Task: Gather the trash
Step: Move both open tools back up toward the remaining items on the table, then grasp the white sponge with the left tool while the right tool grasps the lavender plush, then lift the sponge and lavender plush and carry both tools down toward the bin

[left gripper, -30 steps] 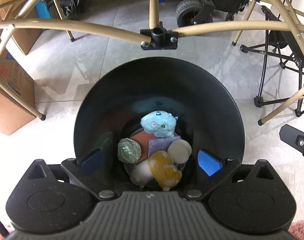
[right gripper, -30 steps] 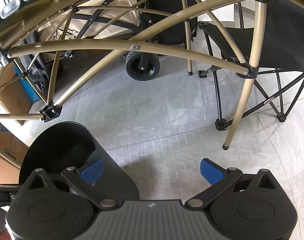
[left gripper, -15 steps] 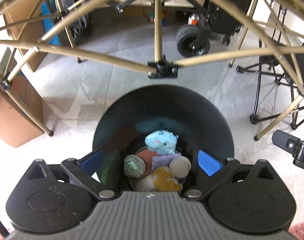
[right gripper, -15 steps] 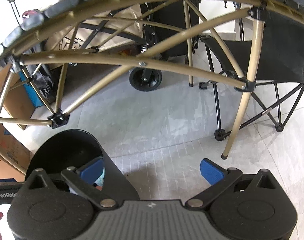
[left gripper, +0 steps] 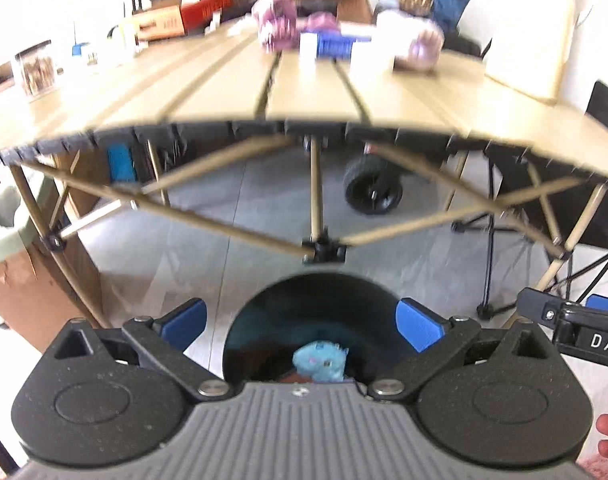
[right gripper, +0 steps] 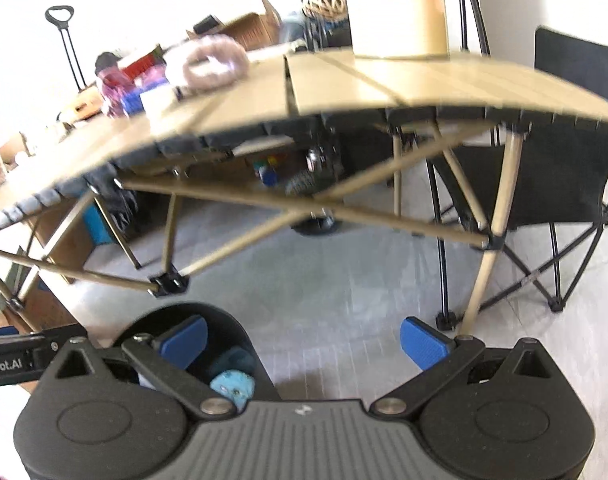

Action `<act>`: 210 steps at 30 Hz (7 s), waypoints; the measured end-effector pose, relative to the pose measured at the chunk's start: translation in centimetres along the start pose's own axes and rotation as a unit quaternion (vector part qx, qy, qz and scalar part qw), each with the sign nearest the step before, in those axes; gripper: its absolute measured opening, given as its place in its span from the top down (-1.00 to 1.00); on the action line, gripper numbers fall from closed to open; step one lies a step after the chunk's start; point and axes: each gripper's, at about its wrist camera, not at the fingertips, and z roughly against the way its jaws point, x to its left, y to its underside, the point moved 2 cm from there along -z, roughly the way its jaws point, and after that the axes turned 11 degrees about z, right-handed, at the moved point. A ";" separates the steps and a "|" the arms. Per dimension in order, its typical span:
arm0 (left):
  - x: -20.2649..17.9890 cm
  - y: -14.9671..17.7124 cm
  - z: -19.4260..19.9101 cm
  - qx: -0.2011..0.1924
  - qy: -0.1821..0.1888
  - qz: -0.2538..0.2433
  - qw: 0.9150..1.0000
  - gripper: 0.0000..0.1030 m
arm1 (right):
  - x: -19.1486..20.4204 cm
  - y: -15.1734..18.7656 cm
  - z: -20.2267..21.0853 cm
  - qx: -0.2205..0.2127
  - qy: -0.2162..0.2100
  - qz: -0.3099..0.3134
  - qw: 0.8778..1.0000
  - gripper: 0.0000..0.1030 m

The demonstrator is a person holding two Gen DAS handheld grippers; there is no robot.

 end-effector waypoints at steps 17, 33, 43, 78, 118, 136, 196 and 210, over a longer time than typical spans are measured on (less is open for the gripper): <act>-1.6 -6.9 5.7 -0.128 0.043 0.005 0.991 -1.00 | 0.6 -8.5 5.3 -0.136 0.004 0.041 0.990 -1.00; -3.3 -14.1 2.4 -0.173 0.044 0.004 0.984 -1.00 | 0.7 -17.5 1.7 -0.187 0.017 0.067 0.980 -1.00; -6.0 -17.2 -2.9 -0.150 0.037 -0.020 0.988 -1.00 | -1.0 -21.5 -1.8 -0.201 0.025 0.033 0.979 -1.00; -10.2 -18.6 -10.5 -0.064 0.085 -0.061 0.992 0.46 | -2.3 -21.8 -7.8 -0.139 0.015 -0.025 0.990 -1.00; 1.4 -22.2 -5.2 -0.148 -0.005 0.035 0.988 0.50 | 8.0 -24.6 -12.8 -0.090 0.068 0.039 0.993 -0.96; 2.1 -22.1 -4.8 -0.152 -0.006 0.038 0.988 0.50 | 6.8 -24.3 -12.2 -0.103 -0.007 0.009 0.995 0.38; 1.9 -4.1 15.8 -0.146 0.042 -0.039 0.988 0.50 | 7.9 -5.1 14.4 -0.119 -0.087 0.095 0.985 0.52; 3.1 1.0 13.5 -0.074 0.021 -0.056 0.995 0.50 | 8.3 -0.3 12.0 -0.039 -0.113 0.094 0.988 0.53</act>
